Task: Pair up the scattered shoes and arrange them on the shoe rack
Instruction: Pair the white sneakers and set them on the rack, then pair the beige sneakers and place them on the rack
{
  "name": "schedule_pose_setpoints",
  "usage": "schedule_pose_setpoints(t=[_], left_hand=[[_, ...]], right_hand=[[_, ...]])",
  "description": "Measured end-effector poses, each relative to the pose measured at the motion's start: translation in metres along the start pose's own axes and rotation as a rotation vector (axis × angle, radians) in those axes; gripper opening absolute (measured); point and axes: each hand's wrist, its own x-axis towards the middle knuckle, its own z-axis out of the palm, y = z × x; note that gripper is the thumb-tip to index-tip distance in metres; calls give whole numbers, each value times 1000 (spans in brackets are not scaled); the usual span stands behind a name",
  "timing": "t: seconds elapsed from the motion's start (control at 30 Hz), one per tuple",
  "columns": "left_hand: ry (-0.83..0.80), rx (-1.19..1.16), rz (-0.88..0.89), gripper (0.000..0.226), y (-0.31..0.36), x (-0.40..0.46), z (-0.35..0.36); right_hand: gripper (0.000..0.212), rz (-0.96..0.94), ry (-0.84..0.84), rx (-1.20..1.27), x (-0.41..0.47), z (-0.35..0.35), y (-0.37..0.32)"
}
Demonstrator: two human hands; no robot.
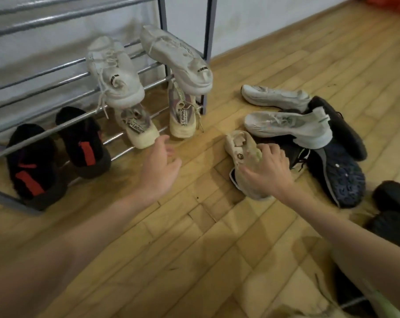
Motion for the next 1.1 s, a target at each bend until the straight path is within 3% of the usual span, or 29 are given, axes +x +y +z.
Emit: schedule_pose_setpoints(t=[0.17,0.33,0.43,0.53,0.6,0.73,0.9,1.1], left_hand=[[-107,43,-111,57,-9,1,23],[-168,1,-186,43,-8,2,42],[-222,-33,-187,37,-5,-2,50],[-257,-54,-184,33,-3,-7,55],[-281,-50,-179,28,-4,-9,57],[-341,-41,-176,37,-2,-16,54],[-445,-187,-318,88,-5,-17,41],[-503,-476,-381,66,19,-21,42]], right_hand=[[99,179,8,-18,-25,25,9],[109,379,-17,221,-31,34,7],[91,542,-74,505,-36,36,6],[51,723,-39,956,-43,37,6],[38,725,28,1107,-48,32,6],[30,540,161,1174,-68,9,14],[20,534,26,1452,-103,-18,38],[19,658,-65,1614,-126,-49,57]])
